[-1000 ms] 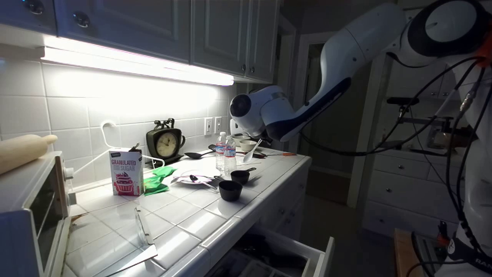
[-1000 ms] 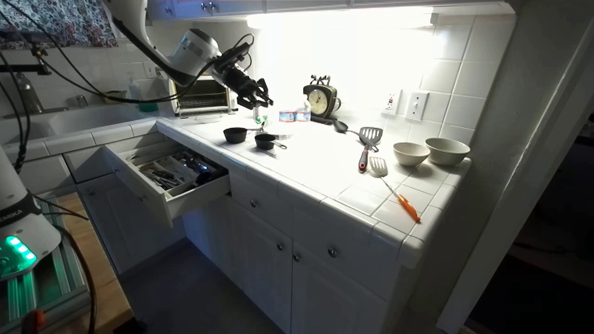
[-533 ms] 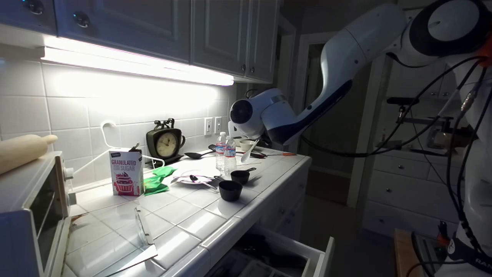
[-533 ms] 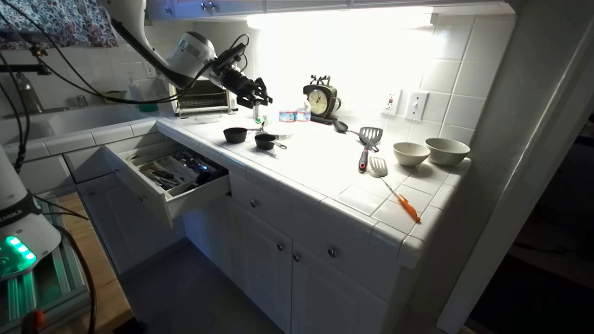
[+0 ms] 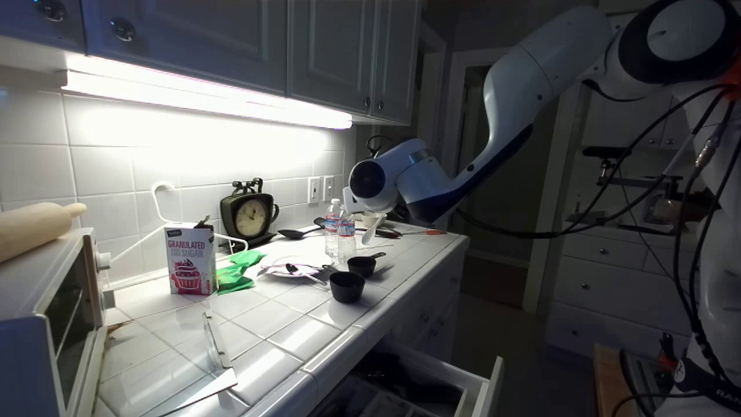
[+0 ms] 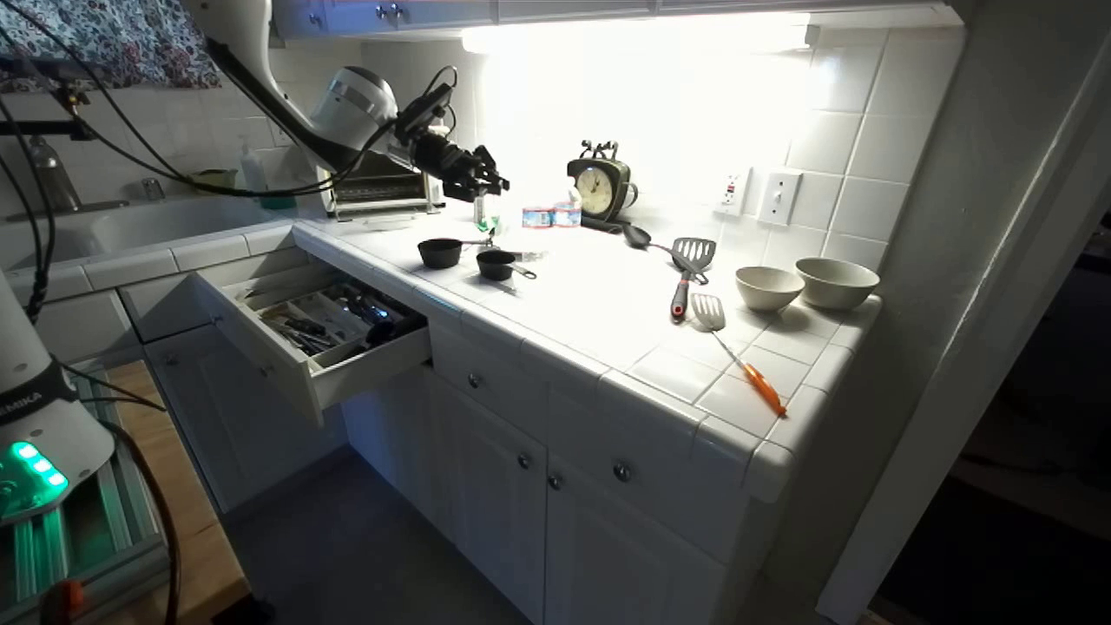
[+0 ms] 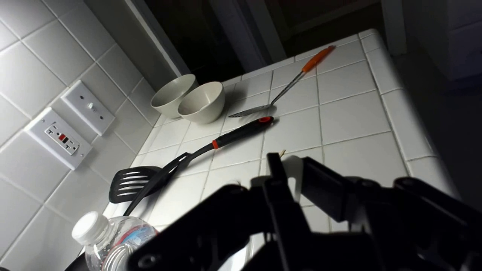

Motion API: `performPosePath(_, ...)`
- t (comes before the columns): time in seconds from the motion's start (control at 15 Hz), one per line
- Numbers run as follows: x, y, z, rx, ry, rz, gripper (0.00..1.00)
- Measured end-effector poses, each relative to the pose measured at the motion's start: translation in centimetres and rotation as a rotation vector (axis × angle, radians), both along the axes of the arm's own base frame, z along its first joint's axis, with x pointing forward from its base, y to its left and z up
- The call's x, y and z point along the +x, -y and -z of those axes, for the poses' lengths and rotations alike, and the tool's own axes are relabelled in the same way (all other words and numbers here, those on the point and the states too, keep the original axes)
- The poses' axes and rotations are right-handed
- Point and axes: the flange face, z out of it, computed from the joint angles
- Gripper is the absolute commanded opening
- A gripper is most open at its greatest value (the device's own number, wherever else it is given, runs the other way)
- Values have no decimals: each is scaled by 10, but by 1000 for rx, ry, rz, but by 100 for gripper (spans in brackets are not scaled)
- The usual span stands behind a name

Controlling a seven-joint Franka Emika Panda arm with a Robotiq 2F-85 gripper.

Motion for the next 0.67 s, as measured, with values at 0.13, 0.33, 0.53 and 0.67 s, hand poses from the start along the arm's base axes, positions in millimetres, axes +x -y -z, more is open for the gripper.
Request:
performPosePath(0.13,-2,-1,2,-20,5,-11,4)
performPosePath(0.33,-5,-2,6,-51,9,-24,4)
performPosePath(0.53,-7,-5,8,-67,9,-30,4)
performPosePath(0.67,-9,-6,9,-75,9,-37,4)
